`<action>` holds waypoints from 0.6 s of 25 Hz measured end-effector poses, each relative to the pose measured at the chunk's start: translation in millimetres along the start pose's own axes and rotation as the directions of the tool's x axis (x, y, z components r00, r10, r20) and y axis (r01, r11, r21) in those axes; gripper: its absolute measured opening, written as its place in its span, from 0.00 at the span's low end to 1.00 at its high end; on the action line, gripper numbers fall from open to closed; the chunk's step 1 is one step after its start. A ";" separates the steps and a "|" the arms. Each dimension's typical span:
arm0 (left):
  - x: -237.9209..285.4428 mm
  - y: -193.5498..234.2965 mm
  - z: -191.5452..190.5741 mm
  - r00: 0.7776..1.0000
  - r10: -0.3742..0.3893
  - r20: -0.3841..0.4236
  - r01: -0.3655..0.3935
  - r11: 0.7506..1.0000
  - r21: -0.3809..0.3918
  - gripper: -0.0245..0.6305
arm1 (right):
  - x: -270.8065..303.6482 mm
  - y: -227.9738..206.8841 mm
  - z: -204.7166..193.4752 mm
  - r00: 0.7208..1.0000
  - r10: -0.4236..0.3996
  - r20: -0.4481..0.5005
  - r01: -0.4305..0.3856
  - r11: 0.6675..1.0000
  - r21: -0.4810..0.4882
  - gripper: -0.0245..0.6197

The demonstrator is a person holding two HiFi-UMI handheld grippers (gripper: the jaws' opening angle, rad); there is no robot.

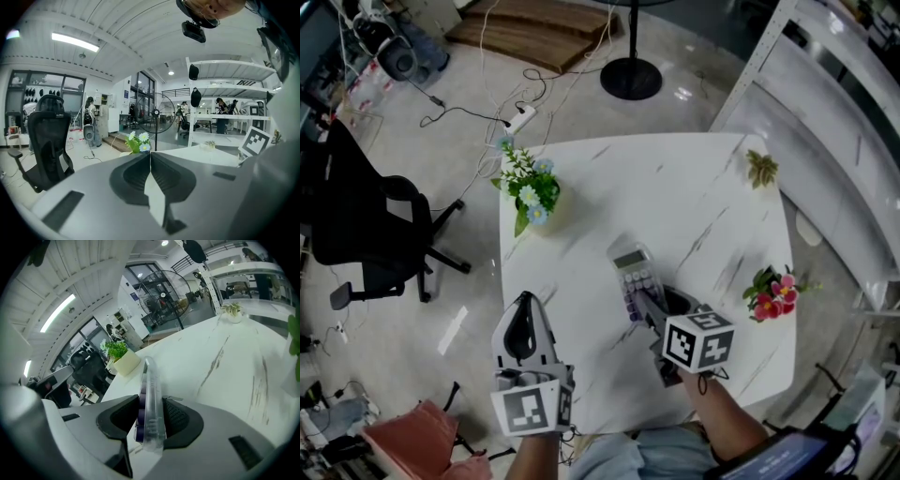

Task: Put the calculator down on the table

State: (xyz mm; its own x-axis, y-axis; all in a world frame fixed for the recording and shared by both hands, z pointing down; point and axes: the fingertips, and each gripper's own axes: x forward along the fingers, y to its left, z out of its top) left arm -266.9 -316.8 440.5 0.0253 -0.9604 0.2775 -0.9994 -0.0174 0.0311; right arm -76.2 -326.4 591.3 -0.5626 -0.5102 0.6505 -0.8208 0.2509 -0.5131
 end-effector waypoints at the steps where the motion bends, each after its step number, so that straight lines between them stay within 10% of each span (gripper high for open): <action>1: 1.6 -1.5 4.1 1.000 -0.002 0.013 0.002 1.000 -0.004 0.05 | -0.2 -1.0 0.2 1.000 -0.007 0.001 0.007 1.000 -0.012 0.30; 15: 4.9 -12.3 7.8 0.999 -0.028 0.017 0.028 1.000 0.003 0.05 | -3.3 -16.6 -3.7 0.998 -0.064 0.000 0.063 0.996 -0.067 0.33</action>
State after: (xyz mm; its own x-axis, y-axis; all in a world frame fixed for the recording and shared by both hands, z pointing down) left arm -254.7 -323.4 434.0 0.0527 -0.9640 0.2606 -0.9983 -0.0450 0.0358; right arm -61.1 -325.9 599.8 -0.5092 -0.5251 0.6819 -0.8596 0.2722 -0.4324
